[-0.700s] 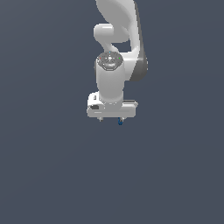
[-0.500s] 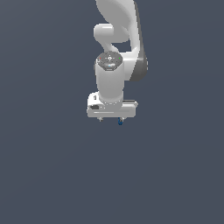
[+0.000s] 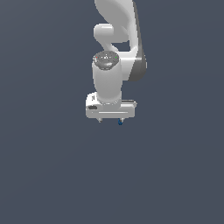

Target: Pick up the object and move it to a goal position.

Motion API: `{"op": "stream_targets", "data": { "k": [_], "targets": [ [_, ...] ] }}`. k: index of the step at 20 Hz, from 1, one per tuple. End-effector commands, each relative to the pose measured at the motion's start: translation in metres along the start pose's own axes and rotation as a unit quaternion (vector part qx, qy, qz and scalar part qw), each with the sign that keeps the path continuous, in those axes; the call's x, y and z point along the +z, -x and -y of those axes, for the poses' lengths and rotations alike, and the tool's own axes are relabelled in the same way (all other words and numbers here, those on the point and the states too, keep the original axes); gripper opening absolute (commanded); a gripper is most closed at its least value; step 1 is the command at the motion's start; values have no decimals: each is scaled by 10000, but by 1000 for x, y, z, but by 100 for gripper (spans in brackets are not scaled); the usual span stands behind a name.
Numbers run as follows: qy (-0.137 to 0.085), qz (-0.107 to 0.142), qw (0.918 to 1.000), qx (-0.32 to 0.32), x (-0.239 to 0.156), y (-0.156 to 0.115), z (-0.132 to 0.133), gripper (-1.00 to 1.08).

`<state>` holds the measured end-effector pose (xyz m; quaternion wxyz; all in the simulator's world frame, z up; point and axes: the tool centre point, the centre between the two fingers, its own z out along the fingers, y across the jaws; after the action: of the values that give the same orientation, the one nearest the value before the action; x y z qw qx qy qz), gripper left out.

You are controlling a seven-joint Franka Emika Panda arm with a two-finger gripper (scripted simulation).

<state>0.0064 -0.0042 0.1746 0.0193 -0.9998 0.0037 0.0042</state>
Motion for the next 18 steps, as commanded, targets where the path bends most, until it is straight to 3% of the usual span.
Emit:
{"op": "stream_targets", "data": {
  "k": [1,9,18],
  "targets": [
    [5,2,10000,-28,2,1,1,100],
    [63,0,9992,-386,22,19,13,100],
    [161,-5,9928,-1190,62,62,37,100]
  ]
}}
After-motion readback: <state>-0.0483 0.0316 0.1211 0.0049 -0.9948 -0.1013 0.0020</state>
